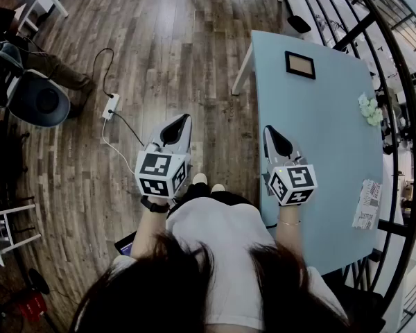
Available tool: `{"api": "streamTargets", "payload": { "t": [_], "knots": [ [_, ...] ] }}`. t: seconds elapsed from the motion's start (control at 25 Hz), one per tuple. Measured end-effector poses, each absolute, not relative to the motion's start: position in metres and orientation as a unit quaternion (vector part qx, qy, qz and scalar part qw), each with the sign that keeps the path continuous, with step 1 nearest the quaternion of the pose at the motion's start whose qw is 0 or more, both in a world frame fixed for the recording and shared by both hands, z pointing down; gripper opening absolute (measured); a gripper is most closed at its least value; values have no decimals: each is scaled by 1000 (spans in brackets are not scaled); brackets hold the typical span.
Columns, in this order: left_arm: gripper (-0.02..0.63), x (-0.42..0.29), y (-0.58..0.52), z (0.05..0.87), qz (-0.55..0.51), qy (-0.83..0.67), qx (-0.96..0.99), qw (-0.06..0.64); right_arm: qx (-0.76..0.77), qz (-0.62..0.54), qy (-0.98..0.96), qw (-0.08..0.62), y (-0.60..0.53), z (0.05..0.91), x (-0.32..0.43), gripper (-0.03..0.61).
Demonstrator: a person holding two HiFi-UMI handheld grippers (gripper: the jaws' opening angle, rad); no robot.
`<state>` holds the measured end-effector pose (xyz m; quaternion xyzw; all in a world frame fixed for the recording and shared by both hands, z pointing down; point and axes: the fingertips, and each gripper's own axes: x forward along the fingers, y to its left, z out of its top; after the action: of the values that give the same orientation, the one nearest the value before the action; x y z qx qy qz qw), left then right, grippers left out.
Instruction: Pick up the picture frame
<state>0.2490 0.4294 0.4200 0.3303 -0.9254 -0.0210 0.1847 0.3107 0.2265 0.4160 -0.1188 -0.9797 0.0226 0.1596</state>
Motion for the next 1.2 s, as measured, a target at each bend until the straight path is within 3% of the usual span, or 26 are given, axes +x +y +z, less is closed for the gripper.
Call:
{"api": "streamTargets", "payload": {
  "t": [0.64, 1.2],
  "knots": [
    [57, 214, 460, 449, -11, -925, 315, 211, -132, 49, -973, 185, 252, 437, 260, 3],
    [58, 32, 423, 438, -13, -933, 300, 198, -124, 49, -976, 169, 195, 429, 87, 2]
  ]
}}
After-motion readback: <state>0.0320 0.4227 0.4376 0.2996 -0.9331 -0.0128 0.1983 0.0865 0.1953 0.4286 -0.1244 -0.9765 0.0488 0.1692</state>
